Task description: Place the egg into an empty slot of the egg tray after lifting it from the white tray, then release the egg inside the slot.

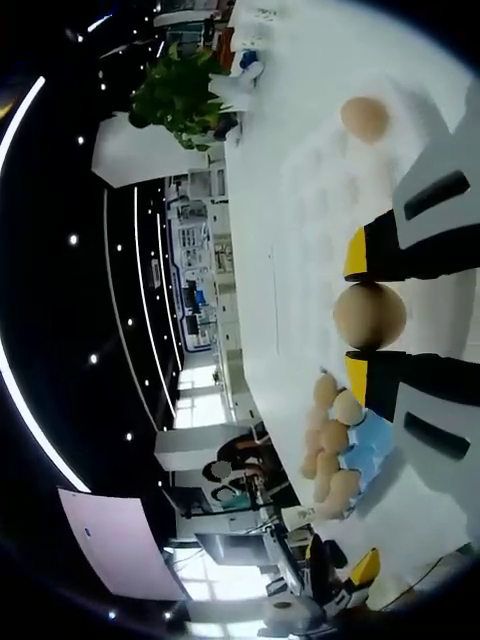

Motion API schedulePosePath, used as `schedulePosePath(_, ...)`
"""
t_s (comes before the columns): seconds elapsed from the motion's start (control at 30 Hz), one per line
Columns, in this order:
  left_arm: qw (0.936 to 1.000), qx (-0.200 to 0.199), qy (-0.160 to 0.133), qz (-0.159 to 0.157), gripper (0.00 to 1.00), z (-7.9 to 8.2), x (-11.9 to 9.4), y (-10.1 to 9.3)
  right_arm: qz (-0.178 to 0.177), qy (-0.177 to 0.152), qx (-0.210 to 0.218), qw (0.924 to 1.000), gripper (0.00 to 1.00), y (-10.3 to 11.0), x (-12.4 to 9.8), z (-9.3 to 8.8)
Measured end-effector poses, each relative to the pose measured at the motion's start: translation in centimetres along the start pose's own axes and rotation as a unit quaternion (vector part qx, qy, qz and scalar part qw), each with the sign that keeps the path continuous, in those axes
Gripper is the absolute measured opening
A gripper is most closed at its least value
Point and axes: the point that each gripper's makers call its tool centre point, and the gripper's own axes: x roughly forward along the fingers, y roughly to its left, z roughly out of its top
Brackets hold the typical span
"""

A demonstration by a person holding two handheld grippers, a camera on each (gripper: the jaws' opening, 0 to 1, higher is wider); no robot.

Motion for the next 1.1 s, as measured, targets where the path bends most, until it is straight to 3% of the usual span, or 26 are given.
schedulePosePath(0.57,1.0000,0.001,0.000,-0.002,0.99,0.0,0.0,-0.3,0.042,0.009,-0.007,0.9991,0.28,3.1,0.6,-0.3)
schedulePosePath(1.1,1.0000,0.002,-0.001,-0.003,0.99,0.0,0.1,-0.1,0.102,0.021,-0.023,0.9943,0.28,7.8,2.1,-0.6)
